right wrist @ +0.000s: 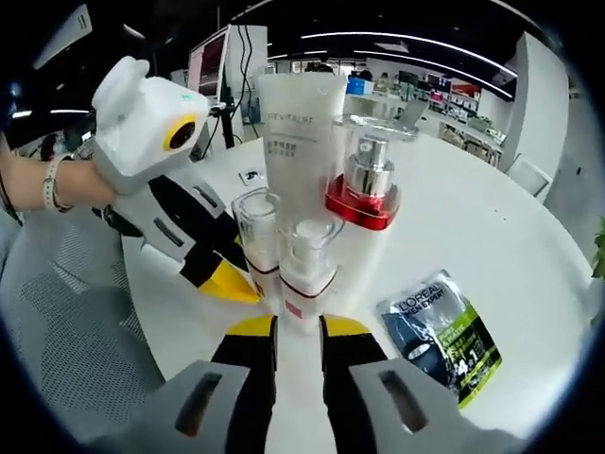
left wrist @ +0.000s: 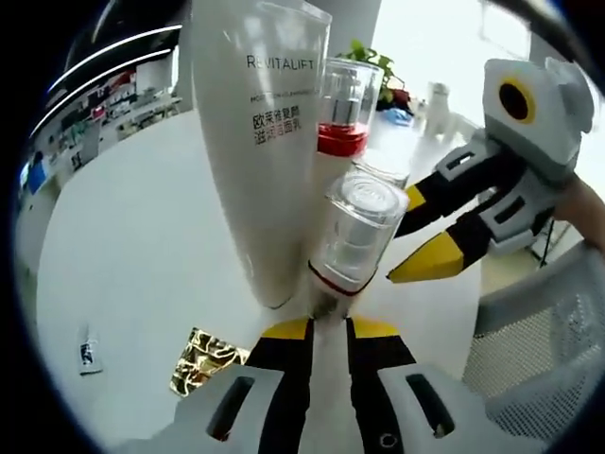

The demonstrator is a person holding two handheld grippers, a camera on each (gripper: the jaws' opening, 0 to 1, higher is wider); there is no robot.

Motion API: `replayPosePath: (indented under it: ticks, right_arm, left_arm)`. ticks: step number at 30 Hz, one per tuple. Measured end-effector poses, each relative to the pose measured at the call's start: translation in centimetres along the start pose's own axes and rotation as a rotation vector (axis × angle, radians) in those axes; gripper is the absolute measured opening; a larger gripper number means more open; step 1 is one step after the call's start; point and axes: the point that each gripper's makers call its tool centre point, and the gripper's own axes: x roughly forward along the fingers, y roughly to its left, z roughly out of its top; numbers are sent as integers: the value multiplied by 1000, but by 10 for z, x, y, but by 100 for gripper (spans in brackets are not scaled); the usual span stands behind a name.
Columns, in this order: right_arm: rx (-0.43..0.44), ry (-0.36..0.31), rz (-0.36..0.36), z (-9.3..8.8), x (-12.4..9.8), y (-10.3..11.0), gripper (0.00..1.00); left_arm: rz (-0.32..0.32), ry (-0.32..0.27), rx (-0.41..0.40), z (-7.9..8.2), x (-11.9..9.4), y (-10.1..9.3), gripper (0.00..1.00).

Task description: Arrange the skincare products in the storage area until every visible bottle or jar stands upright without overlapping.

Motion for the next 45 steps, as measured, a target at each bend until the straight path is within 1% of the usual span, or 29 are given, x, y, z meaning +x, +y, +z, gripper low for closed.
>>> replayPosePath:
  ticks: [4, 7, 17, 20, 24, 29, 33, 39, 45]
  right_arm:
    - [-7, 4, 5, 1, 2, -1, 14]
    - [-19, 13, -4, 0, 4, -4, 12]
    - [-46, 32, -11, -3, 5, -5, 10]
    - [-43, 33, -14, -3, 5, -4, 11]
    - [-37, 27, -14, -3, 5, -4, 13]
    - [-44, 27, -16, -2, 5, -4, 14]
    - [-42, 26, -23, -2, 3, -3, 19]
    - [-35, 26, -39, -2, -2, -3, 24]
    - [-32, 15, -51, 2, -7, -1, 29]
  left_arm:
    - [9, -8, -8, 2, 1, 1, 11]
    - [21, -19, -10, 3, 1, 2, 10]
    - [30, -28, -42, 3, 1, 3, 9]
    - [28, -27, -38, 3, 1, 2, 9]
    - [26, -34, -40, 5, 1, 1, 11]
    - [16, -28, -26, 4, 0, 0, 10]
    - [10, -24, -14, 3, -2, -4, 11]
    - [11, -34, 5, 6, -8, -5, 14]
    - [11, -43, 17, 8, -18, -5, 17]
